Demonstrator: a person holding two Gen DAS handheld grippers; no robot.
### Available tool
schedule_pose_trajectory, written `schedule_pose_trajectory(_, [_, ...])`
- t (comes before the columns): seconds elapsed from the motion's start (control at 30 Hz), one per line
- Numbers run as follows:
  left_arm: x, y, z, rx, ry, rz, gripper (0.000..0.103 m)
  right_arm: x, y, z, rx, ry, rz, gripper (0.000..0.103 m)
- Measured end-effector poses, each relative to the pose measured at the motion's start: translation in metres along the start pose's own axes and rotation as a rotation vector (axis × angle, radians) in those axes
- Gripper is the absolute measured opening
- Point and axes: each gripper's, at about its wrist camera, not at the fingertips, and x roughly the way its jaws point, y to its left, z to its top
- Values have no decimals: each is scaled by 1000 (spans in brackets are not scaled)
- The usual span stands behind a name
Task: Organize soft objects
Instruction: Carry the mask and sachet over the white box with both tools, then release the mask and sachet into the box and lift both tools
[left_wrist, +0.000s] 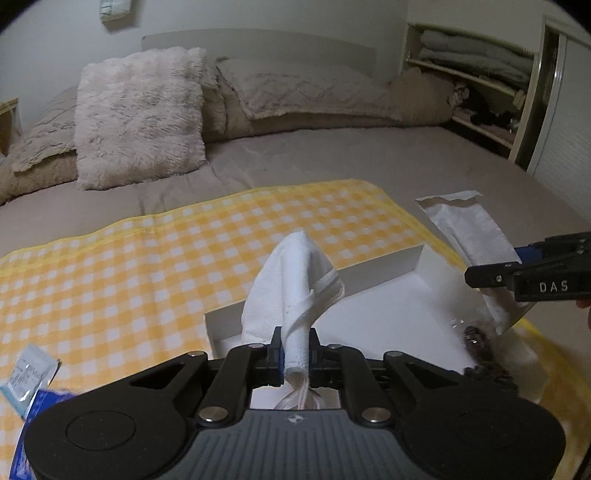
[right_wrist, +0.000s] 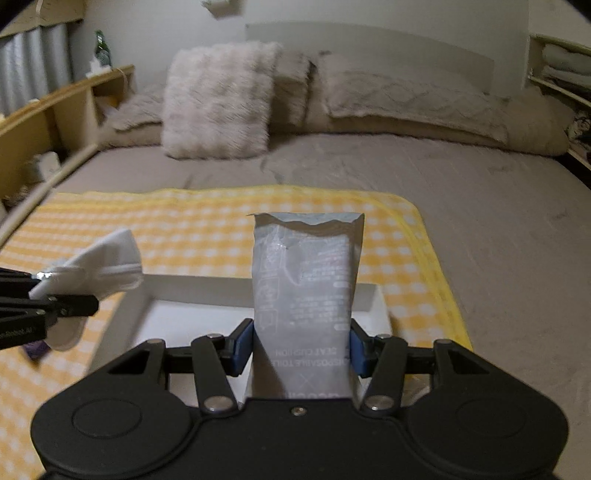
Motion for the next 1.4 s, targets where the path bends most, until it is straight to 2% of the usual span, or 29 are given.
schedule_pose_trajectory(0.03, [6,-1,1,9,4,3,22,6,-3,0,5,12,-3,53])
schedule_pose_trajectory(0.07, [12,-1,1,18,8,1,37,14,-7,0,11,27,-2,53])
schedule_pose_trajectory(0.1, [17,-1,2,25,9,-1,59,19,-9,0,16,40,1,53])
schedule_pose_trajectory(0.17, [26,-1,2,36,10,-13,84,32,-12,0,27,69,16,53])
schedule_pose_trajectory(0.2, [30,-2,2,45,12,-19,87,37,-12,0,30,81,23,53])
schedule_pose_trajectory(0.33, [42,-2,-1,91,32,31,92,59,-10,1,39,121,50,53])
schedule_pose_trajectory(0.5, [54,12,-5,71,80,50,93,85,-6,-4,14,178,49,54])
schedule_pose_trajectory(0.57, [55,16,-5,58,85,50,93,94,-7,-8,20,198,29,59])
schedule_pose_trajectory(0.63, [56,18,-4,46,86,45,93,100,-9,-12,37,206,-20,75])
schedule_pose_trajectory(0.73, [57,17,-5,35,92,40,93,101,-14,-14,67,213,-39,77])
schedule_pose_trajectory(1.0, [49,10,-6,51,97,37,93,81,-20,-13,92,190,-21,78])
schedule_pose_trajectory(1.4, [1,-4,-1,25,12,32,94,9,-16,-9,125,52,21,80])
